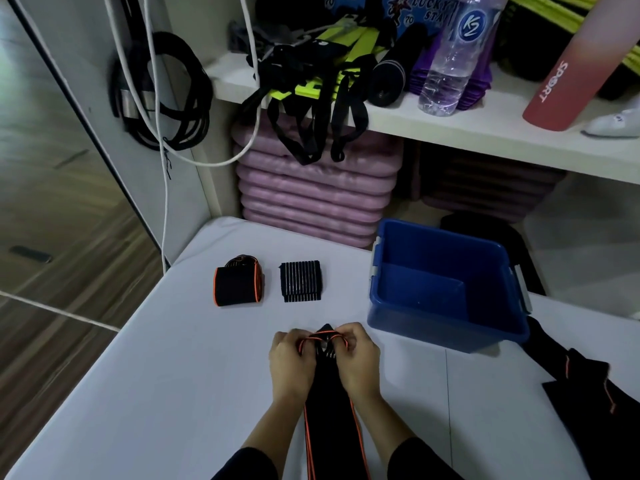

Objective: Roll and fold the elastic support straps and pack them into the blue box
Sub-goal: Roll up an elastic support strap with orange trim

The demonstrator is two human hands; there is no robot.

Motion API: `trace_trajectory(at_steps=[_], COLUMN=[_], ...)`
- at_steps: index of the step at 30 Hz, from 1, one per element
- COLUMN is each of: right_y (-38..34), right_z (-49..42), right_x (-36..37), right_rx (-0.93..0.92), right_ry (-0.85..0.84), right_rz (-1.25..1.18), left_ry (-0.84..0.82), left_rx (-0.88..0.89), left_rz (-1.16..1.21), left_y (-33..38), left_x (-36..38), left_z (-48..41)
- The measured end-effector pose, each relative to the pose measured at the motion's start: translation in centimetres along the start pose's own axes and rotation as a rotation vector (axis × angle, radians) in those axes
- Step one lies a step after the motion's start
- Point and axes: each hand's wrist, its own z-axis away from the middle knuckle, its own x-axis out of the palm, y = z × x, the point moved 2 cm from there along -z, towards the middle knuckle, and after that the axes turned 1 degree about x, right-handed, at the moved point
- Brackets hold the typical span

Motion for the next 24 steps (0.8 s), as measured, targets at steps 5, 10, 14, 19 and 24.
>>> trace_trajectory(at_steps=[5,10,14,19,24], right_y=[0.1,-0.3,-0.6,-0.9,-0.9], right_z=[-0.2,-0.8,-1.0,-0.9,-1.3], right_x=[0.2,-0.1,-0.1,0.2,0.1], right_rx=[-0.029,0.002,-0.005,-0.088,0.008], right_ry=[0.005,0.052,0.089,0.024,-0.147], right_rz=[-0.050,-0.110,-0.112,-0.040,-0.079], left_ry=[0.040,0.073,0.103,0.116,0.169], left_rx=[-0.072,-0.013,-0.078,-0.070,-0.106], left_rz=[0.177,0.150,0.195,0.204,0.224], left_y=[0.8,1.4,2.0,2.4,2.1], left_x=[0.1,0.1,-0.1,0.0,-0.3], left_z=[0.3,-0.3,-0.4,-0.5,-1.4])
